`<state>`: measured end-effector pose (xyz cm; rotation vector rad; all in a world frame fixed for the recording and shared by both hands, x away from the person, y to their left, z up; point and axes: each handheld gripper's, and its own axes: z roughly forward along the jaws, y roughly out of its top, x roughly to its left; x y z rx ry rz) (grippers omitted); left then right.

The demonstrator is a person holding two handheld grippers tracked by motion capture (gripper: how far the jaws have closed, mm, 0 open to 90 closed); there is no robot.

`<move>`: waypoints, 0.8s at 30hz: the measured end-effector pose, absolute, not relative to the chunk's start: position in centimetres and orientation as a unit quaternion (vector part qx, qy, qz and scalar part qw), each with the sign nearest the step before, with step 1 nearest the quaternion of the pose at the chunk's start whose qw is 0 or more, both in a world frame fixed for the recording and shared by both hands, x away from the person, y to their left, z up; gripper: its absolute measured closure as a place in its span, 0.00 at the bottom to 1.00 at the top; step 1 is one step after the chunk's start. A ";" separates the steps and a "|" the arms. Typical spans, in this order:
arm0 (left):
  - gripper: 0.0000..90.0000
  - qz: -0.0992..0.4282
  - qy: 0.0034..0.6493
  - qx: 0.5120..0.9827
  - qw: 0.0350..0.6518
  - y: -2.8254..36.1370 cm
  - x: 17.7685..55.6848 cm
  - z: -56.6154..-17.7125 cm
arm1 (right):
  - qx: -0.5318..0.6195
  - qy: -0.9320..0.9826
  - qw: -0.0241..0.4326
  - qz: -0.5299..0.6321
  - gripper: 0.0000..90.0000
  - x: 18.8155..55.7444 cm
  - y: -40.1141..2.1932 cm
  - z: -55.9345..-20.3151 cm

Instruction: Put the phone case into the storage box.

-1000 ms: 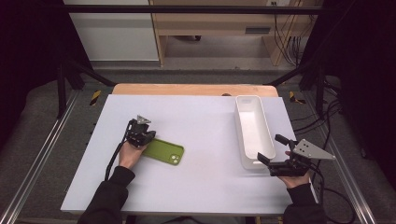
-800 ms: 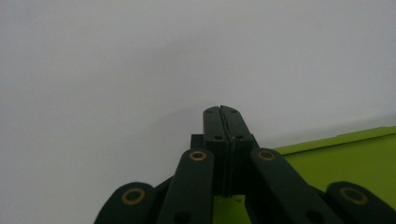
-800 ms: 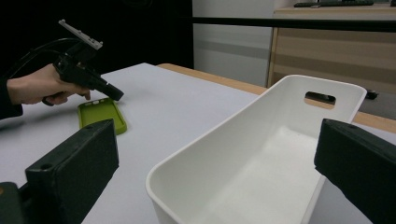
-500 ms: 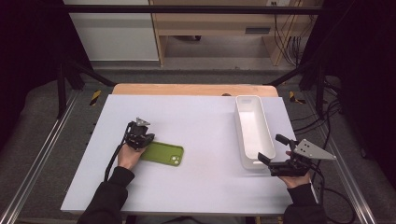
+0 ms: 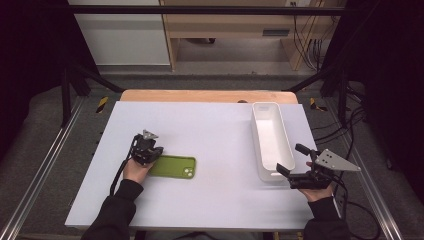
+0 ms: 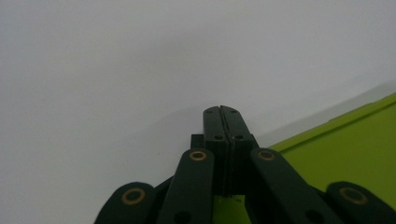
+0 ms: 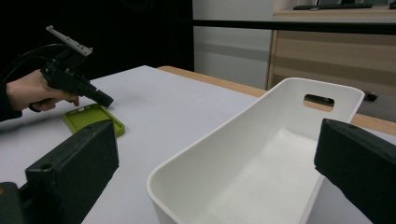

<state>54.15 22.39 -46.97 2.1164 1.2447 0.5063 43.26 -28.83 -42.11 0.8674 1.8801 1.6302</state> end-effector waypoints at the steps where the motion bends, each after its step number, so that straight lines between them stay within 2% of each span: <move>1: 1.00 0.192 0.472 0.802 0.312 22.5 53.8 -47.0 | 0.319 0.690 0.250 0.599 0.00 43.2 -28.8 -42.1; 24: 1.00 0.190 0.470 0.805 0.309 23.2 50.5 -47.0 | 0.318 0.690 0.250 0.600 0.00 43.2 -28.8 -42.1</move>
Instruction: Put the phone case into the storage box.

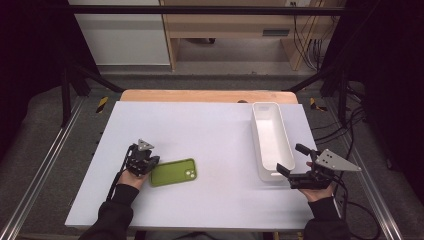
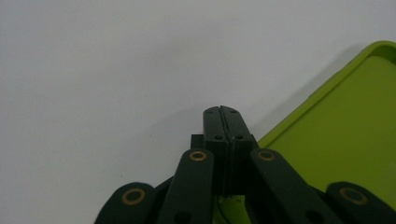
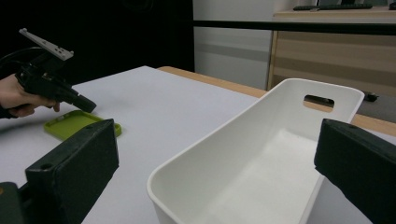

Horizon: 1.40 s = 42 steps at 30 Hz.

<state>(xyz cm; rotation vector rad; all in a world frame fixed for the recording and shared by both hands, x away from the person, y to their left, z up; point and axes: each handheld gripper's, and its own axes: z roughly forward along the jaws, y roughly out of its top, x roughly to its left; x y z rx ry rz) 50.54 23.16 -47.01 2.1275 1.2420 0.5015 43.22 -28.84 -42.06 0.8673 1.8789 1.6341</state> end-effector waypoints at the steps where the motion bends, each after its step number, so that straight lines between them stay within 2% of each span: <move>1: 1.00 0.189 0.469 0.806 0.308 23.2 50.4 -47.0 | 0.321 0.690 0.248 0.600 0.00 43.2 -28.8 -42.0; 42: 1.00 0.159 0.417 0.838 0.313 22.5 44.5 -47.1 | 0.321 0.690 0.247 0.600 0.00 43.2 -28.8 -42.0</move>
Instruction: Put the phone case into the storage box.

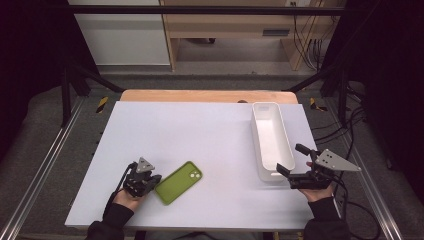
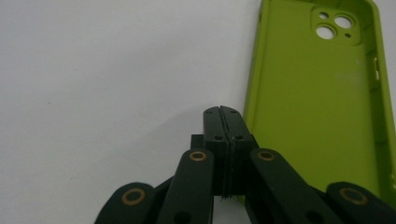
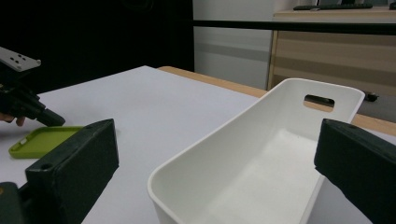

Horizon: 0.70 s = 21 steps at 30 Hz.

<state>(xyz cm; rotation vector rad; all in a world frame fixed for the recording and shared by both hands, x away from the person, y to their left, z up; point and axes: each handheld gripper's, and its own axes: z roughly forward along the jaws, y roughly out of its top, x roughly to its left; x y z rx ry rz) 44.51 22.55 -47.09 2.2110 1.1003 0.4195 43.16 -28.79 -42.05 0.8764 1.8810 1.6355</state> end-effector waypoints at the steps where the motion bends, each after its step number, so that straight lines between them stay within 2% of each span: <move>1: 1.00 0.159 0.415 0.839 0.314 22.5 44.4 -47.1 | 0.321 0.690 0.247 0.600 0.00 43.2 -28.8 -42.0; 16: 1.00 0.155 0.400 0.845 0.318 22.0 43.5 -47.0 | 0.321 0.689 0.248 0.600 0.00 43.2 -28.8 -42.0; 19: 0.99 0.160 0.401 0.838 0.333 22.4 43.5 -46.5 | 0.319 0.689 0.251 0.600 0.00 43.2 -28.9 -42.0; 21: 0.95 0.169 0.400 0.829 0.352 22.8 43.5 -45.8 | 0.319 0.689 0.250 0.601 0.00 43.2 -28.9 -42.0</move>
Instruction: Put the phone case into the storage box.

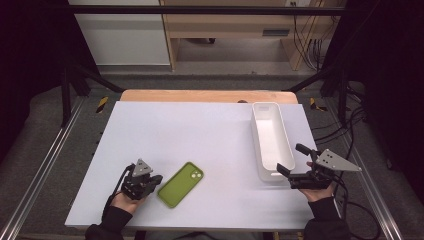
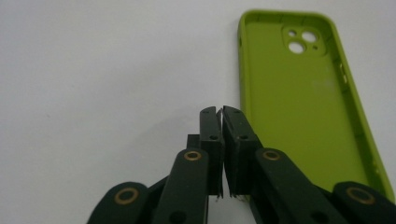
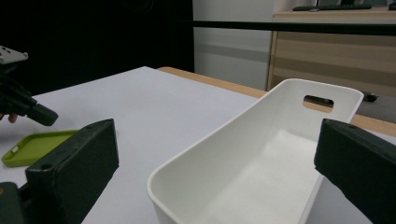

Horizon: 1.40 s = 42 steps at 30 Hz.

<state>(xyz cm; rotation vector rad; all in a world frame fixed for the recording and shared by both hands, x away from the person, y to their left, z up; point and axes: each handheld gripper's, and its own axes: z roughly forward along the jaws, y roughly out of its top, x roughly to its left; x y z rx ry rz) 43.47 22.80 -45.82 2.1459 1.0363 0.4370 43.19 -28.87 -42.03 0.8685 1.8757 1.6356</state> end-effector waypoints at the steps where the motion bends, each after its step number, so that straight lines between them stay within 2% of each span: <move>1: 0.92 0.169 0.400 0.829 0.352 22.8 43.5 -45.8 | 0.319 0.689 0.250 0.601 0.00 43.2 -28.9 -42.0; 3: 0.89 0.177 0.402 0.822 0.363 23.0 43.5 -45.3 | 0.319 0.689 0.251 0.600 0.00 43.2 -28.9 -42.0; 7: 0.69 0.182 0.406 0.805 0.392 23.7 43.4 -44.2 | 0.319 0.690 0.249 0.600 0.00 43.2 -28.8 -42.1; 8: 0.69 0.184 0.405 0.801 0.401 23.9 43.3 -43.9 | 0.319 0.690 0.249 0.600 0.00 43.2 -28.8 -42.1; 10: 0.55 0.184 0.394 0.796 0.421 24.3 43.2 -43.2 | 0.319 0.690 0.250 0.599 0.00 43.2 -28.8 -42.1; 12: 0.52 0.187 0.391 0.793 0.428 24.4 43.0 -43.0 | 0.320 0.690 0.250 0.600 0.00 43.2 -28.9 -42.1; 14: 0.41 0.185 0.391 0.786 0.441 24.6 42.9 -42.2 | 0.320 0.688 0.251 0.601 0.00 43.2 -28.9 -42.0; 16: 0.38 0.182 0.391 0.785 0.445 24.7 42.9 -42.0 | 0.318 0.688 0.252 0.601 0.00 43.2 -28.9 -42.1; 20: 0.17 0.179 0.390 0.781 0.453 24.7 43.0 -41.2 | 0.320 0.692 0.251 0.597 0.00 43.3 -28.8 -42.1; 21: 0.17 0.182 0.388 0.783 0.451 24.7 43.0 -40.9 | 0.320 0.692 0.251 0.597 0.00 43.3 -28.8 -42.1; 22: 0.10 0.192 0.381 0.788 0.444 24.5 42.9 -40.5 | 0.319 0.692 0.250 0.597 0.00 43.3 -28.8 -42.1; 30: 0.03 0.206 0.356 0.801 0.435 23.5 43.1 -38.7 | 0.320 0.689 0.250 0.600 0.00 43.2 -28.8 -42.1; 42: 0.00 0.209 0.352 0.818 0.405 21.7 45.1 -38.1 | 0.320 0.690 0.251 0.599 0.00 43.2 -28.9 -42.1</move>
